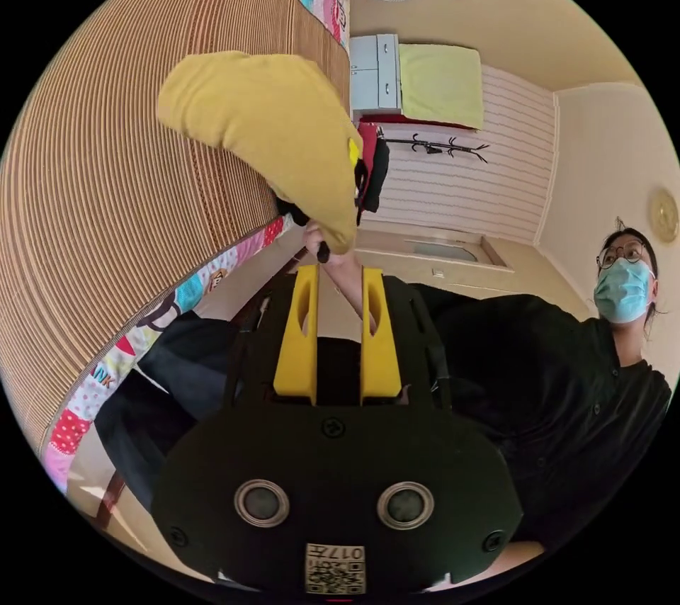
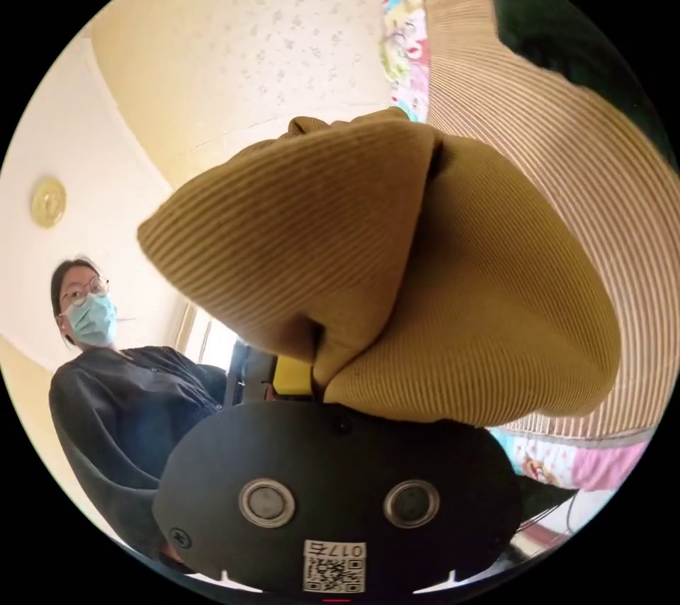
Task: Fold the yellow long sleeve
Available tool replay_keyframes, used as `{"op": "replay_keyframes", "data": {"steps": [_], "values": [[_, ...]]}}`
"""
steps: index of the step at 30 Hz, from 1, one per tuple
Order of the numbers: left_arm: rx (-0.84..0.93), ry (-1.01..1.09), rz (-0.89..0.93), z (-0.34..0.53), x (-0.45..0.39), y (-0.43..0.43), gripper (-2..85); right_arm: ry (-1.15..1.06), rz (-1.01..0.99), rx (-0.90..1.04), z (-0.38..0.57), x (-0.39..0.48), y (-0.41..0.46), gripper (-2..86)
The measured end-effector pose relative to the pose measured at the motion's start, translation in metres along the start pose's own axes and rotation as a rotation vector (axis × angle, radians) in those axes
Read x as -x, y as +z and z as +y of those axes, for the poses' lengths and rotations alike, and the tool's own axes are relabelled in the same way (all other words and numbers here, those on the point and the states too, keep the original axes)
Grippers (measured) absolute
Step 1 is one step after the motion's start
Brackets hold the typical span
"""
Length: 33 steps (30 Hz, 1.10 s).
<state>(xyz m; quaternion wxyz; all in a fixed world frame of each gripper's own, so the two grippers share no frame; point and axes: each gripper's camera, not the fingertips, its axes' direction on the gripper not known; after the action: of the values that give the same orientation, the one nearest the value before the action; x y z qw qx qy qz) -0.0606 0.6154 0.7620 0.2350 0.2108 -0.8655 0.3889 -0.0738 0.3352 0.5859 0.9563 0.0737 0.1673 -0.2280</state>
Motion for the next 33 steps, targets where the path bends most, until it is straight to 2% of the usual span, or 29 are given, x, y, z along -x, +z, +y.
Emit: {"op": "replay_keyframes", "data": {"steps": [4,7,10,12,14,18,23,26,29,31,33], "values": [[-0.123,-0.004,-0.007,0.011,-0.025,-0.033,8.8,-0.197,0.038,-0.092,-0.038,0.042,-0.05,14.2],[-0.091,0.029,0.048,0.007,-0.031,-0.032,8.8,-0.215,0.057,-0.221,-0.058,0.026,-0.095,12.5],[-0.083,0.033,0.078,0.004,-0.038,-0.021,8.7,-0.12,0.127,-0.355,-0.062,-0.015,-0.136,10.6],[-0.073,0.039,0.176,0.0,-0.039,-0.007,8.8,-0.028,0.203,-0.421,-0.058,-0.039,-0.152,9.3],[-0.068,0.053,0.303,-0.006,-0.044,0.016,8.8,0.033,0.199,-0.453,-0.054,-0.059,-0.159,8.2],[-0.026,0.063,0.3,-0.014,-0.064,0.048,8.8,0.125,0.323,-0.41,-0.057,-0.085,-0.142,8.0],[-0.009,0.1,0.27,-0.026,-0.101,0.063,8.7,0.222,0.438,-0.461,-0.055,-0.112,-0.121,9.8],[-0.042,0.137,0.243,-0.027,-0.123,0.048,8.8,0.36,0.605,-0.504,-0.048,-0.126,-0.103,10.2],[-0.091,0.179,0.273,-0.023,-0.139,0.021,9.9,0.468,0.808,-0.672,-0.025,-0.124,-0.065,8.6],[-0.125,0.197,0.242,-0.016,-0.149,-0.001,10.1,0.595,1.047,-0.805,-0.006,-0.116,-0.021,2.9],[-0.157,0.209,0.191,-0.005,-0.157,-0.025,10.2,0.6,1.179,-0.797,-0.002,-0.114,0.023,1.9]]}}
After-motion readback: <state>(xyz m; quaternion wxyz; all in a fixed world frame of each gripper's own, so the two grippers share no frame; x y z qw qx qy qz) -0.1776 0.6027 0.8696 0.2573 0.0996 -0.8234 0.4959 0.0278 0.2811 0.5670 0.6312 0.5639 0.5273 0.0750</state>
